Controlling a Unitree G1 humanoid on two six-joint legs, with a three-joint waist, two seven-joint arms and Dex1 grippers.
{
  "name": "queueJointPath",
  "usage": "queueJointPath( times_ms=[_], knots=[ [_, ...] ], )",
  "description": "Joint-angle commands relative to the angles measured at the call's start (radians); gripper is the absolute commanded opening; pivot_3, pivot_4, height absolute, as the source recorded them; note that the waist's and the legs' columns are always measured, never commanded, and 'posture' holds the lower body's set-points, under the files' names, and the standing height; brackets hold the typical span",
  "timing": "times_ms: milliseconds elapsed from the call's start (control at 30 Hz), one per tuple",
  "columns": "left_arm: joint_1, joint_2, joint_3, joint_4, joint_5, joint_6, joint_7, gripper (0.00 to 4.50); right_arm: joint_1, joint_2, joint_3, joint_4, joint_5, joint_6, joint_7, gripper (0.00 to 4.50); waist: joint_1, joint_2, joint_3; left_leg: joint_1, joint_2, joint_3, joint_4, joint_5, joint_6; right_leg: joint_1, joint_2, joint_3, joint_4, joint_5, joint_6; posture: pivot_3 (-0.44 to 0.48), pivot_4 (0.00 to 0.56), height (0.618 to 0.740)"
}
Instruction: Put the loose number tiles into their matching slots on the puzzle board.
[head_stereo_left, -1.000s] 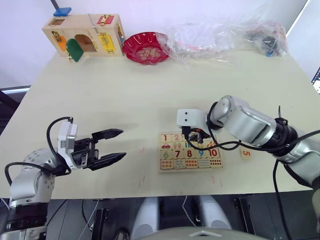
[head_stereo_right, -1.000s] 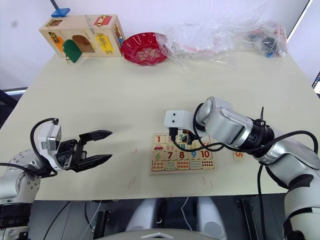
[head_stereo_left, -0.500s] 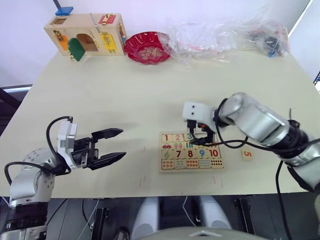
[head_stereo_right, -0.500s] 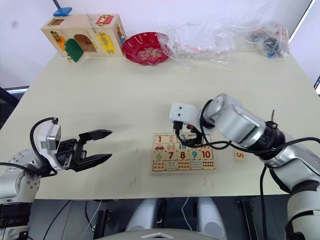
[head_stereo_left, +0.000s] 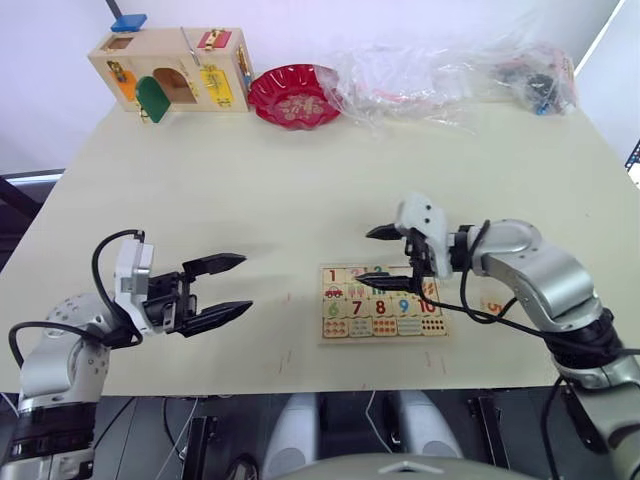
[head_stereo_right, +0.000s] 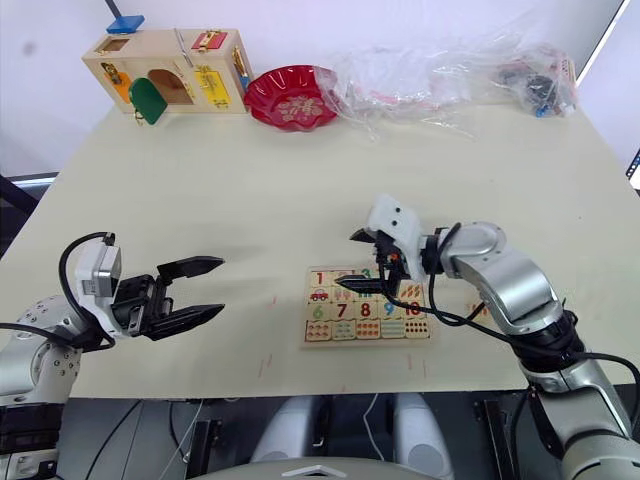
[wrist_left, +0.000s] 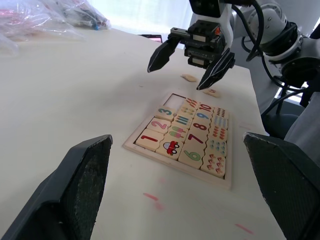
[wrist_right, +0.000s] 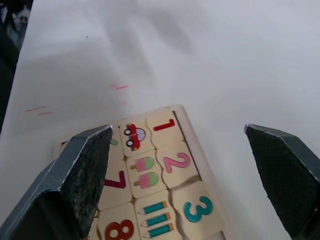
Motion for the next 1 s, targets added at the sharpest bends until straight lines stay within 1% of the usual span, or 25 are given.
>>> queueJointPath(
  times_ms=[33, 100, 133, 167, 200, 333, 667, 1000],
  knots=[
    [-0.010, 0.011, 0.013, -0.019, -0.016, 0.003, -0.011, 4.50, 0.016, 0.003, -0.034, 0.043, -0.002, -0.085, 0.005, 4.17, -0.001, 0.000, 0.000, 0.000, 0.000, 0.000, 0.000, 0.000, 0.000, 0.000, 0.000, 0.000, 0.000, 0.000, 0.000, 0.000, 0.150, 0.740],
    [-0.015, 0.015, 0.009, -0.013, -0.016, 0.004, -0.023, 4.50, 0.022, -0.002, -0.035, 0.087, -0.002, -0.120, 0.025, 3.59, -0.002, 0.000, 0.000, 0.000, 0.000, 0.001, 0.000, 0.000, 0.000, 0.000, 0.000, 0.001, 0.000, 0.000, 0.000, 0.000, 0.150, 0.740],
    [-0.018, 0.016, 0.008, -0.010, -0.015, 0.005, -0.027, 4.50, 0.024, -0.005, -0.034, 0.107, -0.004, -0.137, 0.035, 2.93, -0.002, 0.000, 0.000, 0.000, 0.000, 0.001, 0.000, 0.000, 0.000, 0.000, 0.000, 0.001, 0.000, 0.000, 0.000, 0.000, 0.150, 0.740],
    [-0.020, 0.017, 0.008, -0.008, -0.014, 0.005, -0.030, 4.50, 0.024, -0.007, -0.032, 0.120, -0.005, -0.151, 0.042, 2.57, -0.001, 0.000, 0.000, 0.000, 0.000, 0.001, 0.000, 0.000, 0.000, 0.000, 0.000, 0.001, 0.000, 0.000, 0.000, 0.000, 0.150, 0.740],
    [-0.022, 0.017, 0.008, -0.005, -0.013, 0.005, -0.033, 4.50, 0.022, -0.007, -0.031, 0.132, -0.007, -0.161, 0.046, 2.11, -0.001, 0.000, 0.000, 0.000, 0.000, 0.001, 0.000, 0.000, 0.000, 0.000, 0.000, 0.001, 0.000, 0.000, 0.000, 0.000, 0.150, 0.740],
    [-0.027, 0.018, 0.008, 0.003, -0.005, 0.005, -0.041, 4.50, 0.008, 0.003, -0.032, 0.209, -0.009, -0.190, 0.062, 0.03, -0.001, 0.000, 0.000, 0.000, 0.000, 0.002, 0.000, 0.000, 0.000, 0.000, 0.000, 0.001, 0.000, 0.000, 0.000, 0.000, 0.150, 0.740],
    [-0.004, 0.019, 0.020, -0.016, -0.006, 0.007, -0.033, 4.50, -0.006, 0.011, -0.030, 0.296, -0.046, -0.238, 0.046, 0.03, -0.001, 0.000, 0.000, 0.000, 0.000, 0.002, 0.000, 0.000, 0.000, 0.000, 0.000, 0.001, 0.000, 0.000, 0.000, 0.000, 0.150, 0.740],
    [-0.001, 0.016, 0.021, -0.019, -0.006, 0.003, -0.028, 4.50, -0.012, 0.014, -0.012, 0.329, -0.070, -0.255, 0.062, 0.03, 0.000, 0.000, 0.000, 0.000, 0.000, 0.002, 0.000, 0.000, 0.000, 0.000, 0.000, 0.001, 0.000, 0.000, 0.000, 0.000, 0.150, 0.740]
  ],
)
